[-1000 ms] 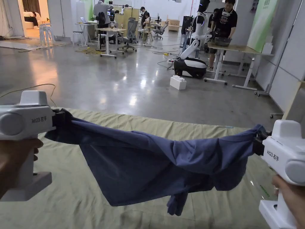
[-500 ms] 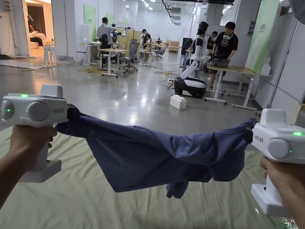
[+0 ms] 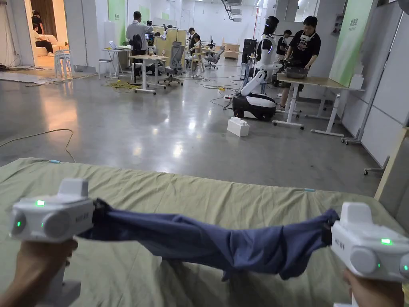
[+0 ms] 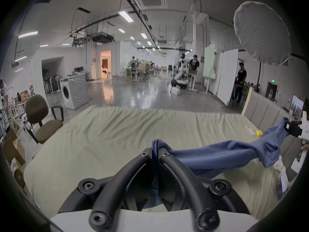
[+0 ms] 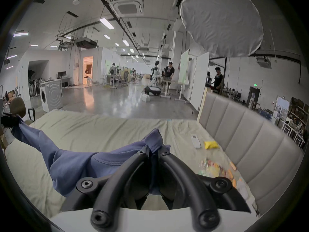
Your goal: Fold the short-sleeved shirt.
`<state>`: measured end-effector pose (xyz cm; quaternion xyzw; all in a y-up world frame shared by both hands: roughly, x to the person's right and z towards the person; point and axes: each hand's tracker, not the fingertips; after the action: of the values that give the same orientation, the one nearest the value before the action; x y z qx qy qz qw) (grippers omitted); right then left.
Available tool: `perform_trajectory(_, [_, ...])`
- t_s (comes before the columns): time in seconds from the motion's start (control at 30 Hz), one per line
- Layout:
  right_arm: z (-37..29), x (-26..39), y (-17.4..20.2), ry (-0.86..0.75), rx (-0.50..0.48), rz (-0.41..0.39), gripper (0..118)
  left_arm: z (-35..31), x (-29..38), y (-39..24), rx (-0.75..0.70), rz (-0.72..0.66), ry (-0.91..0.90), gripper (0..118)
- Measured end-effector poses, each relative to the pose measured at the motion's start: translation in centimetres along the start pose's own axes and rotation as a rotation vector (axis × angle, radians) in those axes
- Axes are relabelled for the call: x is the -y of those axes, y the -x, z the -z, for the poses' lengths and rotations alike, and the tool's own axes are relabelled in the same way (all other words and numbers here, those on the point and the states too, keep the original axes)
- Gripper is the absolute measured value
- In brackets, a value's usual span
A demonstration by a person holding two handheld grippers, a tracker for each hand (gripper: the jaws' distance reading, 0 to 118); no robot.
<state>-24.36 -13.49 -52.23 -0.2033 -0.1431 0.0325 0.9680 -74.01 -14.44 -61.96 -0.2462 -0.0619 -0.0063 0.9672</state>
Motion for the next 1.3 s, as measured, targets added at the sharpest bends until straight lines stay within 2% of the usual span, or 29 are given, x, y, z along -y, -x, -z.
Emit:
perform_trajectory(0.03, [-0.4,1.6,-0.1,-0.014,0.005,-0.016,8,-0.3,2.1,-0.4,0.002,-0.003,0.026,6])
perform_trajectory(0.07, [-0.8,3.5,-0.2,0.010,0.008,-0.015,8,0.7,4.1,1.3,0.012,-0.003,0.047,6])
perform_trajectory(0.23, [-3.4,12.4,-0.8,0.143,0.017,-0.047,8,-1.7,14.1,2.6,0.057,-0.030,0.206,6])
perform_trajectory(0.37, [-5.7,17.5,-1.0,0.227,0.015,-0.035,8,-4.2,19.4,3.0,0.059,-0.038,0.298,6])
perform_trajectory(0.47, [-6.8,20.5,-1.0,0.262,0.016,-0.035,8,-4.5,21.4,3.3,0.073,-0.019,0.387,6])
perform_trajectory(0.73, [-7.4,24.4,-0.7,0.335,0.007,-0.018,10,-3.3,24.1,3.5,0.052,0.004,0.435,7])
perform_trajectory(0.8, [-7.6,24.4,-0.3,0.330,0.010,-0.024,18,-3.3,24.1,3.3,0.013,0.043,0.434,22])
perform_trajectory(0.83, [-8.0,23.9,-0.2,0.313,0.019,-0.033,30,-3.4,23.9,3.2,-0.018,0.076,0.428,33])
perform_trajectory(0.9, [-8.6,23.0,0.0,0.243,0.012,-0.034,53,-4.1,23.1,2.7,-0.011,0.075,0.410,46])
perform_trajectory(0.93, [-8.9,22.3,0.2,0.210,0.003,-0.025,67,-4.4,22.5,2.6,-0.010,0.070,0.371,60])
perform_trajectory(0.97, [-9.3,21.6,0.4,0.179,-0.001,-0.023,74,-4.7,22.1,2.5,-0.009,0.068,0.337,67])
perform_trajectory(1.13, [-10.9,17.2,2.4,-0.021,-0.016,-0.031,86,-6.4,18.5,0.9,0.007,0.056,0.143,69])
perform_trajectory(1.23, [-12.1,14.4,3.9,-0.137,-0.035,0.010,85,-7.8,16.1,-1.1,0.018,0.067,-0.010,68])
perform_trajectory(1.3, [-12.8,13.0,4.9,-0.181,-0.042,0.032,75,-8.9,14.7,-2.4,0.041,0.072,-0.085,68])
